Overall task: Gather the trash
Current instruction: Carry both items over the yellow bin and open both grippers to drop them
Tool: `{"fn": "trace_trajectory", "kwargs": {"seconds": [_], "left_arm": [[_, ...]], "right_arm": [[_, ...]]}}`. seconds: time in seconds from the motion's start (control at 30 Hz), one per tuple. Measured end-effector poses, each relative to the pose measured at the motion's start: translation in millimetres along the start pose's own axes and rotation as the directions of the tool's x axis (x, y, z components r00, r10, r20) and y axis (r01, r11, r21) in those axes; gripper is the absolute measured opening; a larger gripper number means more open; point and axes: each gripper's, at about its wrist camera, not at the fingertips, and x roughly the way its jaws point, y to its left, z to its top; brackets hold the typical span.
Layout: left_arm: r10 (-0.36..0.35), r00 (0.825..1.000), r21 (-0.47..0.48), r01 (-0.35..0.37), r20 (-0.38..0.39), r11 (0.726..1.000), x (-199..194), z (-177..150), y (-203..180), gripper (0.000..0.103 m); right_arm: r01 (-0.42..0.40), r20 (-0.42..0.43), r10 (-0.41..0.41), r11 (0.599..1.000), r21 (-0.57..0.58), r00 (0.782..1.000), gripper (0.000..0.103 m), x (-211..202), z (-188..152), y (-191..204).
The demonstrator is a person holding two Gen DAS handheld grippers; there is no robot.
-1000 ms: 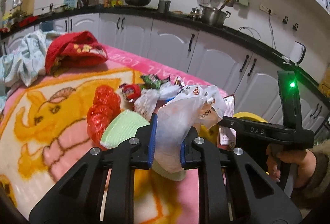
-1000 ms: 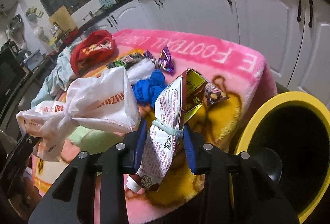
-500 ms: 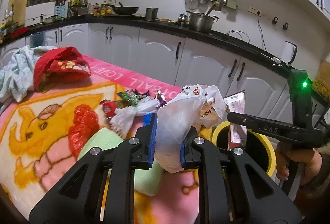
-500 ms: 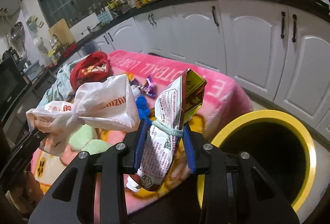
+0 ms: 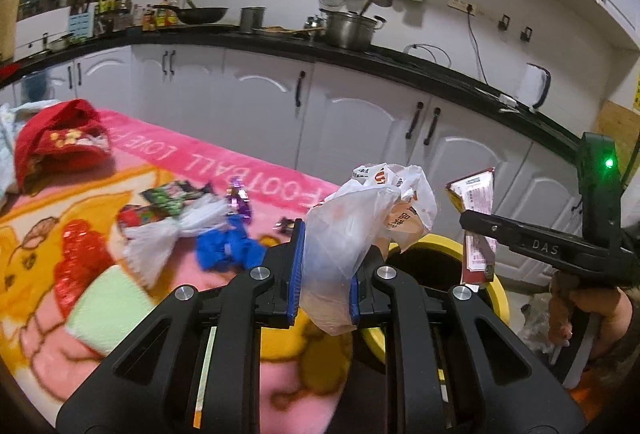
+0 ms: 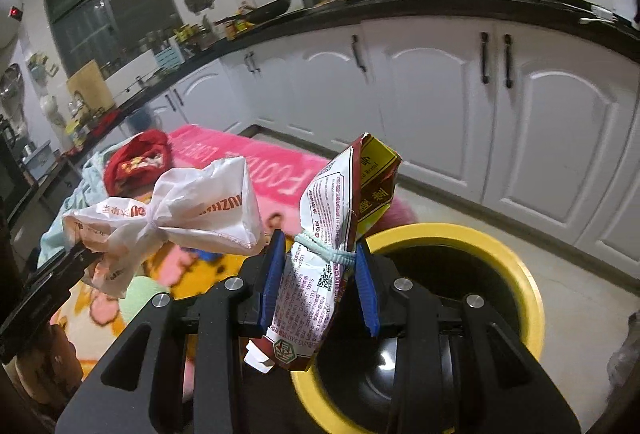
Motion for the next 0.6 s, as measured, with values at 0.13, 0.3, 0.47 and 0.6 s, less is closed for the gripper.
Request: {"fn": "trace_trajectory", "kwargs": {"seconds": [0.13,0.3,0.47,0.6], "left_arm": [[-0.012,1.000,0.021,0.012,-0.028,1.000,16.3,0.1,-15.9,0.012],[-0.031,0.998,0.046,0.034,-0.057,0.998,34.4,-3.6,-34.6,0.012],[-0.046,0.995,0.066,0.052,-0.087,0.996,50.5,-8.7,-51.2,0.012],[-0.050,0.992,0.085,0.060,-0.117,0.995,63.5,-14.5,-62.7,0.012]], "right_arm": [[0.033,0.008,-0.033,0.999,0.001,0.999,0.032,-8.0,-1.9,-14.7],[0.068,0.001,-0.068,0.998,-0.013,0.998,0.032,-14.1,-7.7,-32.5],[0.087,-0.016,-0.087,0.996,-0.011,0.996,0.032,-14.3,-14.7,-48.0],[0.096,-0.033,-0.097,0.995,-0.017,0.995,0.032,-13.0,-21.8,-57.7]]}}
